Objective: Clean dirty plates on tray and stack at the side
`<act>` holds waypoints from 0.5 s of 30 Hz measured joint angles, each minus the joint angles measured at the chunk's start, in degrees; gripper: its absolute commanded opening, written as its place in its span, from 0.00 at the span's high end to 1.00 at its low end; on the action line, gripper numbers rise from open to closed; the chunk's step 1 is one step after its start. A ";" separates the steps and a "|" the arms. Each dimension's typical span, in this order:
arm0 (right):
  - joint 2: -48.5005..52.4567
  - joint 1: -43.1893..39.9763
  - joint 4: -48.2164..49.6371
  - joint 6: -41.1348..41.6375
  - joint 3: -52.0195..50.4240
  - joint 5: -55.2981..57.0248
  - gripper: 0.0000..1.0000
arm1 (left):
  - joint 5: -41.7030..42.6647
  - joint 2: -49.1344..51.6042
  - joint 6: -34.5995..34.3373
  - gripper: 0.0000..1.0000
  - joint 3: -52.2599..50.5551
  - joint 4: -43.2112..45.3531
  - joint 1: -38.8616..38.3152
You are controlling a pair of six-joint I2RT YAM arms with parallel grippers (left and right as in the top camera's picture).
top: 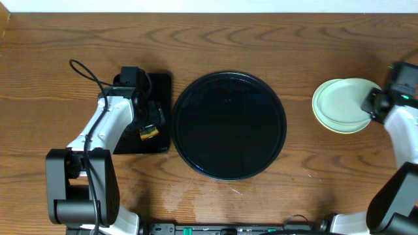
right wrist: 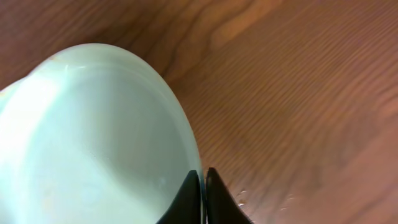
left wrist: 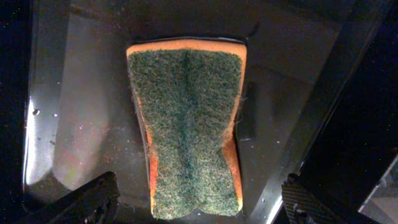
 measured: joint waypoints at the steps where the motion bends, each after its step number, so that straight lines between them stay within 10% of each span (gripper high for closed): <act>1: 0.00 -1.33 -0.24 1.07 0.00 -2.14 0.43 | -0.02 0.00 0.02 0.15 0.00 0.02 0.00; 15: -13.38 3.93 -1.90 3.65 -0.02 -19.19 0.36 | 0.00 0.00 0.00 0.15 0.00 0.02 0.00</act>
